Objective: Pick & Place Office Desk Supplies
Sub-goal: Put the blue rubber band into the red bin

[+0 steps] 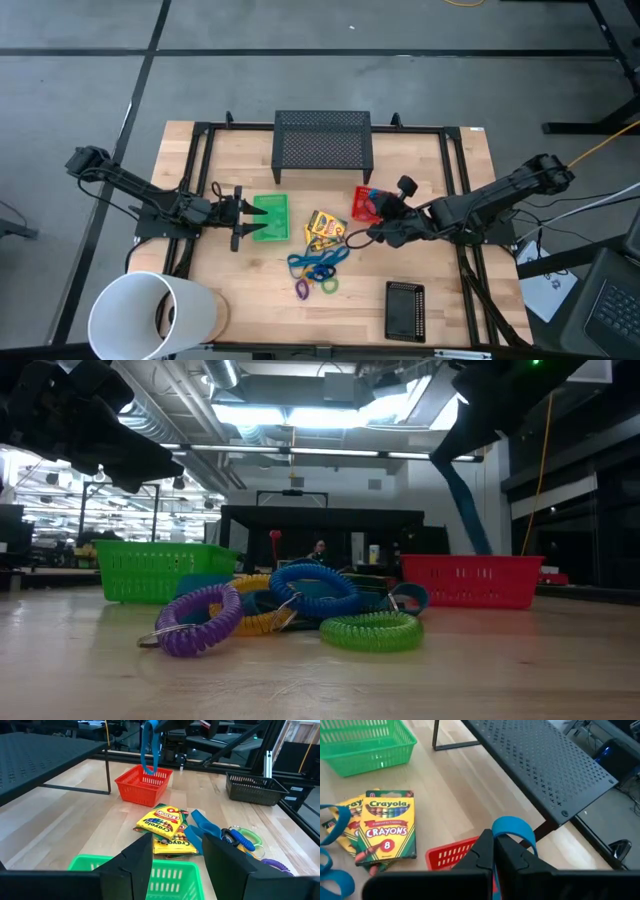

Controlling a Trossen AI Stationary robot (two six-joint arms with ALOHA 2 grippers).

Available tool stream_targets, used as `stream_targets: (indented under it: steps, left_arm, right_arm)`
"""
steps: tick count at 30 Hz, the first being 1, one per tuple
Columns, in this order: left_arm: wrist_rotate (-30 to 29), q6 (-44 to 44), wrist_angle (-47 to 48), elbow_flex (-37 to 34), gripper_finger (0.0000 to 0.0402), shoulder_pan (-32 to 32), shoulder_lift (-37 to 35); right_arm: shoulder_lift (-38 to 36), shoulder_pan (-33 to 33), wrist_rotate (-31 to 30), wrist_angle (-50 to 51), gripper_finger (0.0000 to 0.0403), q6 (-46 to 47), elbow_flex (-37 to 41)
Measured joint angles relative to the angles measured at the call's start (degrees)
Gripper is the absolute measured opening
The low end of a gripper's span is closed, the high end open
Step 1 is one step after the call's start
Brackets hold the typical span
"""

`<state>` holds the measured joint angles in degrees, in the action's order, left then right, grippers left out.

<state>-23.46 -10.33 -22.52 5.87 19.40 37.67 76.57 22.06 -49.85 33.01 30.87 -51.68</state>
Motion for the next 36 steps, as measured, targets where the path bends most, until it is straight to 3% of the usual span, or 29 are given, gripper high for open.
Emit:
stream_targets:
  steps: [26,29,36]
  left_arm:
    - [0.28,-0.04,-0.46,0.00,0.0169,-0.02,-0.02]
    - [0.28,-0.12,-0.46,0.00,0.0169,0.00,-0.01]
    - [0.26,-0.63,-0.45,0.00,0.0169,-0.02,-0.02]
  right_arm:
    - [4.84,-3.17,7.96,-0.61,0.0005,2.60,0.13]
    - [4.84,-3.20,5.44,-0.61,0.0029,3.21,0.13]
    - [4.84,-3.19,4.98,-0.45,0.0127,4.11,0.13]
